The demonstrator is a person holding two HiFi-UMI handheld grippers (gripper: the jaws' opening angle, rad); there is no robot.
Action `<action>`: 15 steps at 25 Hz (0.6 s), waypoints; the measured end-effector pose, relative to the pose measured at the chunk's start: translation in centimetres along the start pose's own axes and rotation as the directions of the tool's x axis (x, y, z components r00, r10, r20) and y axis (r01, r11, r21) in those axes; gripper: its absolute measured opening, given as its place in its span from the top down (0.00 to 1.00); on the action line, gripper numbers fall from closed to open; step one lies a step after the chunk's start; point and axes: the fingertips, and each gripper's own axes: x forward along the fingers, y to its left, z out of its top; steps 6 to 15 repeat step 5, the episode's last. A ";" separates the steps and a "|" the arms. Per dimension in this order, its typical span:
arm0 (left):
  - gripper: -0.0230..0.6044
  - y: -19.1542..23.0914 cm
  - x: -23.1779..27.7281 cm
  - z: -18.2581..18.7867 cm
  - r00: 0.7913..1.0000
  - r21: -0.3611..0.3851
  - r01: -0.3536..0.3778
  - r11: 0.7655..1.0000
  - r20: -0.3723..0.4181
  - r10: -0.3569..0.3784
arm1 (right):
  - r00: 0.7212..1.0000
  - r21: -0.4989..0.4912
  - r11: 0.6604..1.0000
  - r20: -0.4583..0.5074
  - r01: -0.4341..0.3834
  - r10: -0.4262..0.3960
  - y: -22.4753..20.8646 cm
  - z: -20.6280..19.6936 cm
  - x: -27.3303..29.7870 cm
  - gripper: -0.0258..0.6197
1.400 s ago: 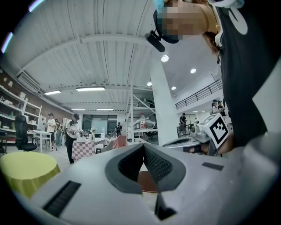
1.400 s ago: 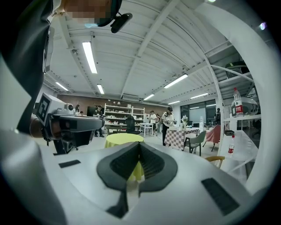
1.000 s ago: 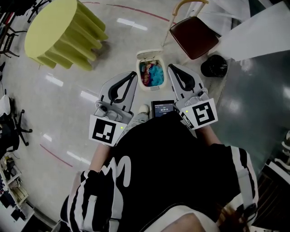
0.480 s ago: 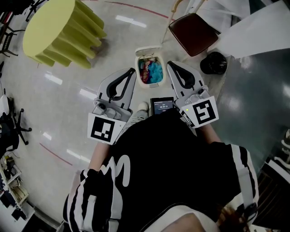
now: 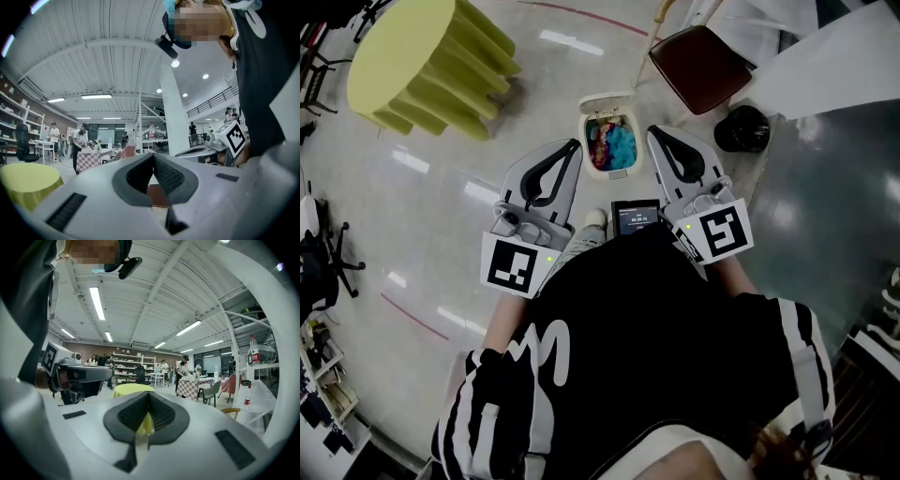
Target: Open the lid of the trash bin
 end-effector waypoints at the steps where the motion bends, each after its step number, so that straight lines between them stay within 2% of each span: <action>1: 0.95 0.0 0.0 0.1 1.000 -0.001 0.000 1.000 0.001 0.000 | 1.000 0.000 1.000 -0.004 0.000 0.000 0.0 0.0 -0.1 0.94; 15: 0.95 0.0 -0.3 0.1 1.000 -0.001 -0.001 1.000 0.001 0.001 | 1.000 -0.001 1.000 -0.011 0.001 -0.001 0.3 -0.2 -0.2 0.94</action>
